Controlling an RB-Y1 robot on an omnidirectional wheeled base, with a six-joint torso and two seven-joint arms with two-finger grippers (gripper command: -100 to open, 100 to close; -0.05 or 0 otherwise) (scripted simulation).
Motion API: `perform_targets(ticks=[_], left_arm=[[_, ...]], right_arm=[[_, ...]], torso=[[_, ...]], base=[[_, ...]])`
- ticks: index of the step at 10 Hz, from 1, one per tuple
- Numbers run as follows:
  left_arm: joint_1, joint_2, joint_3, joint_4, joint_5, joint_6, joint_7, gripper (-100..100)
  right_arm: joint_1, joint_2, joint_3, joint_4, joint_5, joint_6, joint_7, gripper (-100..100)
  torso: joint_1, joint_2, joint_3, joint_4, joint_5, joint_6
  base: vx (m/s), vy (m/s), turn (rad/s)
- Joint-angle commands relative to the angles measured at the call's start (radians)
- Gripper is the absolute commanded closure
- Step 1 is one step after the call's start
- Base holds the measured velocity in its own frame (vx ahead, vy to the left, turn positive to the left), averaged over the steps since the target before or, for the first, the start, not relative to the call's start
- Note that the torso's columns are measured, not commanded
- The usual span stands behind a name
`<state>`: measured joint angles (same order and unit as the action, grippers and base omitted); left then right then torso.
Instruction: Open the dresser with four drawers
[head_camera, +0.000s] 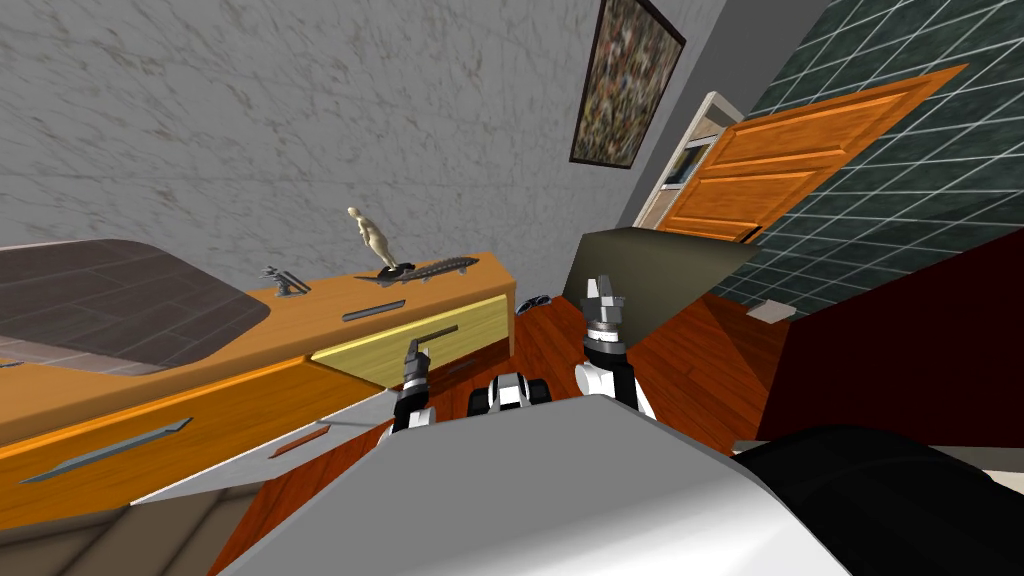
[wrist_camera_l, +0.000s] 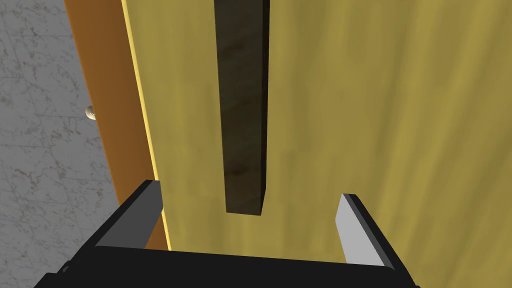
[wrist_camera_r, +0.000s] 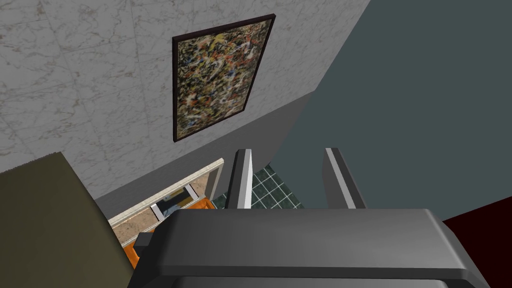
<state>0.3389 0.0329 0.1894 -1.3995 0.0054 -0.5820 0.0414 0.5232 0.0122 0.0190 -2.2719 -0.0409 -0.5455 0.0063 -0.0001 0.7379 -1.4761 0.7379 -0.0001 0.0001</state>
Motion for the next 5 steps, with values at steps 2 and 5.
perform_targets(ticks=[2, 5], left_arm=[[-0.003, -0.054, 0.002, 0.018, 0.001, -0.005, -0.003, -100], [-0.007, -0.054, 0.005, 0.006, 0.002, 0.011, -0.003, 100]], right_arm=[[0.0, 0.0, 0.0, 0.0, 0.0, 0.0, 0.0, 0], [0.0, 0.0, 0.0, 0.0, 0.0, 0.0, 0.0, 0]], torso=[[0.002, 0.001, 0.001, 0.0, 0.0, 0.0], [0.001, 0.0, 0.0, 0.0, 0.0, 0.0]], base=[[0.014, -0.012, 0.004], [0.031, 0.007, -0.007]])
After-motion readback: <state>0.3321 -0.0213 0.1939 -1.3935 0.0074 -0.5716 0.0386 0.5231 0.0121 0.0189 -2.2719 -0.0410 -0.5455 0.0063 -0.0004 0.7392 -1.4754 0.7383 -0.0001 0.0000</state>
